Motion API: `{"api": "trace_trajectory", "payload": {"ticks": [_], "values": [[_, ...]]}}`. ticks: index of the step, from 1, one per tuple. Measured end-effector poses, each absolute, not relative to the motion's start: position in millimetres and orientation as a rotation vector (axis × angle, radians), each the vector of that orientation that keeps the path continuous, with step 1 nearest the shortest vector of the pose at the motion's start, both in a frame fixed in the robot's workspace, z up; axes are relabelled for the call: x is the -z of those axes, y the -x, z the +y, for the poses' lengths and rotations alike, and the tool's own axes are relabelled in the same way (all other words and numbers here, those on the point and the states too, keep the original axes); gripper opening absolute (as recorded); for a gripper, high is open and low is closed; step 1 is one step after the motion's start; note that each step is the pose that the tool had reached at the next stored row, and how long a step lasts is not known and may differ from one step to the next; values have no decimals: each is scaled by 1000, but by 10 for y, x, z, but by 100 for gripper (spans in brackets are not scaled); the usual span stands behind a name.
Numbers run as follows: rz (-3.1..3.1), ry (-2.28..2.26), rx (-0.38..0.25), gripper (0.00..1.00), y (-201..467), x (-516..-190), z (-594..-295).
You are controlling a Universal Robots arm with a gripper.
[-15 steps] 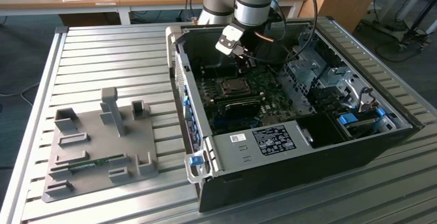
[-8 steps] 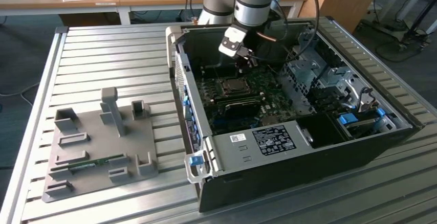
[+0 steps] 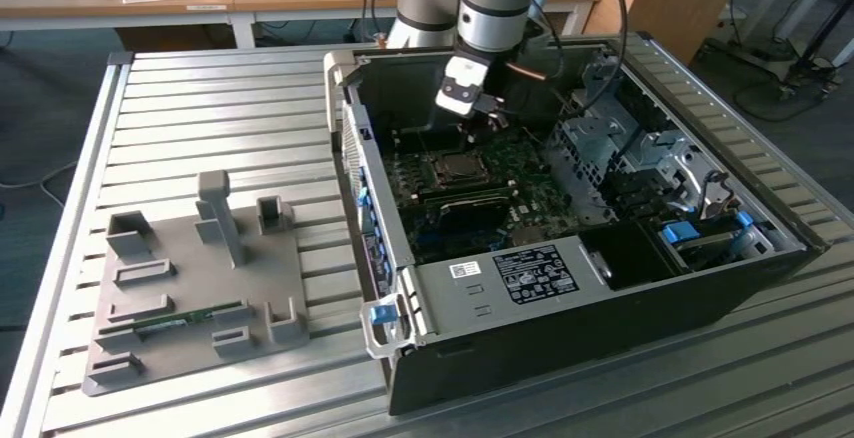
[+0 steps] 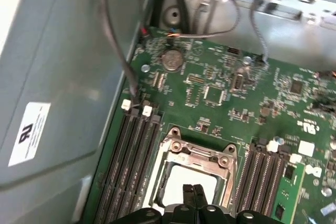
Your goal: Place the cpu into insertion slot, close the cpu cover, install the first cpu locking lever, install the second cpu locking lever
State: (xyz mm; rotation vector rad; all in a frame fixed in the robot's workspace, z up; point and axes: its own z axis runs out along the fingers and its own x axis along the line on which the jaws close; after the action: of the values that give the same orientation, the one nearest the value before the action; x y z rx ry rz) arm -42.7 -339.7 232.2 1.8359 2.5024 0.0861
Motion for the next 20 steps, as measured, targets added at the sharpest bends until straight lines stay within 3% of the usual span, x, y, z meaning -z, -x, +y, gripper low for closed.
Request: {"api": "trace_trajectory", "payload": {"ticks": [20], "values": [[2803,-1357,-95,11,427,-2315,-3397]]}}
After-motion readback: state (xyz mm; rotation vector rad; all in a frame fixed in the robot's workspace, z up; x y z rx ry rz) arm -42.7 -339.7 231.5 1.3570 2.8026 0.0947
